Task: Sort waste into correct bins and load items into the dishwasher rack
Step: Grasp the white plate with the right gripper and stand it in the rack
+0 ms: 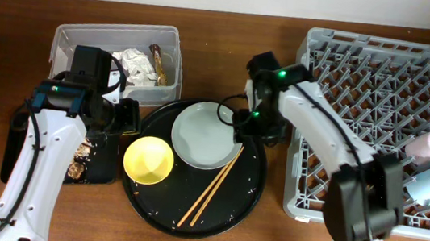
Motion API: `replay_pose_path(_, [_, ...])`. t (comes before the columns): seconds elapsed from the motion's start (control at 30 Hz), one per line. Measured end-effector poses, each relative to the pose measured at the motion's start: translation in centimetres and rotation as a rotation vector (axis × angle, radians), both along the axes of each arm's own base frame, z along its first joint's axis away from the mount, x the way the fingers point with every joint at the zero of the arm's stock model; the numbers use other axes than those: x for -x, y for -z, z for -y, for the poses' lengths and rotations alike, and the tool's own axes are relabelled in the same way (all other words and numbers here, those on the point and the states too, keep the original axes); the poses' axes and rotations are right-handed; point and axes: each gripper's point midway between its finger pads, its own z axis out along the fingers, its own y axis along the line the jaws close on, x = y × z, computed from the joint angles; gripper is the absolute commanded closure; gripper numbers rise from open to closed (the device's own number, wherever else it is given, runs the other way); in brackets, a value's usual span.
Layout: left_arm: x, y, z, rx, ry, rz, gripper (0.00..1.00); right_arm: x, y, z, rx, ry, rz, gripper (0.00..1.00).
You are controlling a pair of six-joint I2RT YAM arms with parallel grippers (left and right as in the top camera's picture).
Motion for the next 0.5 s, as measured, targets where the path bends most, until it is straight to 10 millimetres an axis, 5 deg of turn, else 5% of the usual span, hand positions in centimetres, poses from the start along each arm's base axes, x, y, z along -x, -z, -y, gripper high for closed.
replay_pose_path(0.17, [0.0, 0.0, -0.1, -0.004, -0.001, 0.0, 0.36, -1.3, 5.1, -1.5, 0.016, 0.031, -0.03, 0.57])
replay_pose_path(0.27, [0.0, 0.0, -0.1, -0.004, -0.001, 0.0, 0.36, -2.5, 5.6, -2.3, -0.004, 0.035, 0.013, 0.65])
replay_pose_path(0.5, [0.0, 0.0, -0.1, -0.004, -0.001, 0.0, 0.36, -2.2, 6.9, -1.6, 0.04, 0.084, 0.014, 0.66])
